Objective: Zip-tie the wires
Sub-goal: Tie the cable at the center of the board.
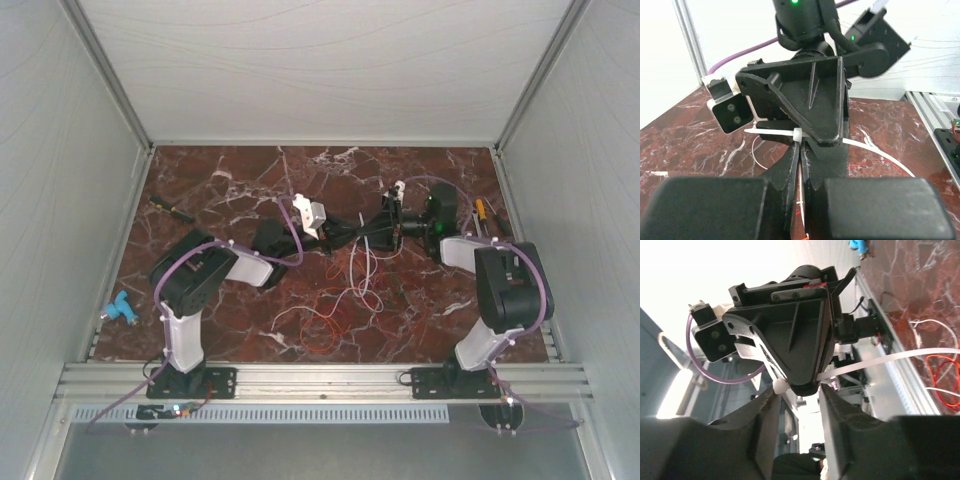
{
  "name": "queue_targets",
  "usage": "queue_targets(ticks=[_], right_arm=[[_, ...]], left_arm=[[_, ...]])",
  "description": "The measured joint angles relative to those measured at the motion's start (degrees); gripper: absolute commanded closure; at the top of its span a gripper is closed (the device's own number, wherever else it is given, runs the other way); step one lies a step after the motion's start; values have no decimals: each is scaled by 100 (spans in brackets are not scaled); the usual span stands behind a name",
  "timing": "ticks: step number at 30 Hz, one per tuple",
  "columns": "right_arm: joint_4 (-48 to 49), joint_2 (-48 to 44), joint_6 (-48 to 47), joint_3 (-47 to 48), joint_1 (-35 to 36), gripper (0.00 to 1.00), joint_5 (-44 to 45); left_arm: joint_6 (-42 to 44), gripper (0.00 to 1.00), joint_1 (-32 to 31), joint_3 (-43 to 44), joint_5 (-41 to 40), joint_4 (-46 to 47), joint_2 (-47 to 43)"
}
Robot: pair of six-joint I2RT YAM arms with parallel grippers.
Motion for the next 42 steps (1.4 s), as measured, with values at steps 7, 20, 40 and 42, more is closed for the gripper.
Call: queue_targets(ticks=[7,20,40,42], right_arm=[[-3165,-835,-2455,350,-153,46,160],[-5521,-2280,-4367,164,-820,35,1023],[-3764,-678,-4546,1187,-103,57,1344],[-3635,-608,-4496,1191,-13,72,1270]], left_arm=[[-11,100,-11,0,44,94,0],[-31,100,-4,0,164,94,15],[-107,100,-2,0,275,101,107],[-118,100,-2,2,275,98,114]])
